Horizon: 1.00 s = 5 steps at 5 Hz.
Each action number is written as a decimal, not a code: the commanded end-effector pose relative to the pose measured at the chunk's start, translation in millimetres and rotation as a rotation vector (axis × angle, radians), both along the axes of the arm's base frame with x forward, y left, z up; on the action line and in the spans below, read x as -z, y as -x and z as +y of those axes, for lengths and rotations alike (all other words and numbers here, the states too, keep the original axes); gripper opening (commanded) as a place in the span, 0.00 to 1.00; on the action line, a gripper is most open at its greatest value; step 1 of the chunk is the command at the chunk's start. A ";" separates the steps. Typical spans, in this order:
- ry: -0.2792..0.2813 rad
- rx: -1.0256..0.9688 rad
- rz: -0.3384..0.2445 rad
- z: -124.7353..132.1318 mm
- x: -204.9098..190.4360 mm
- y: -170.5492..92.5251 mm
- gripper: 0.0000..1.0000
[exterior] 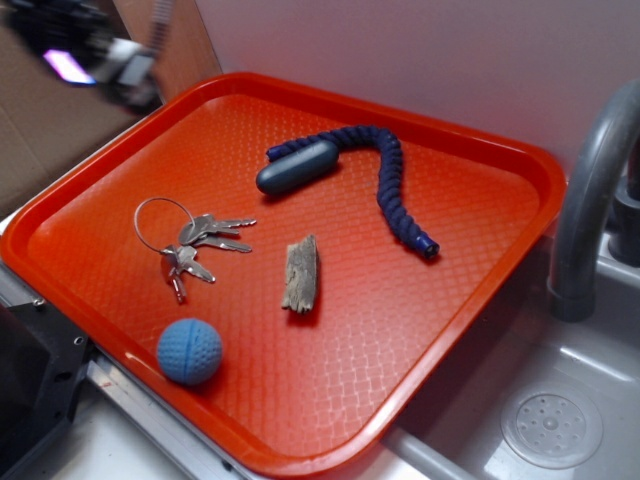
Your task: Grab the plastic pickle.
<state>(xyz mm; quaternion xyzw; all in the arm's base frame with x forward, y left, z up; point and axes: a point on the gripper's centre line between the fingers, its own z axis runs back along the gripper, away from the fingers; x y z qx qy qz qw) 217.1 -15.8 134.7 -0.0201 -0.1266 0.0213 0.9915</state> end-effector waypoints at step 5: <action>0.014 0.351 0.028 -27.7 107.0 -51.8 0.00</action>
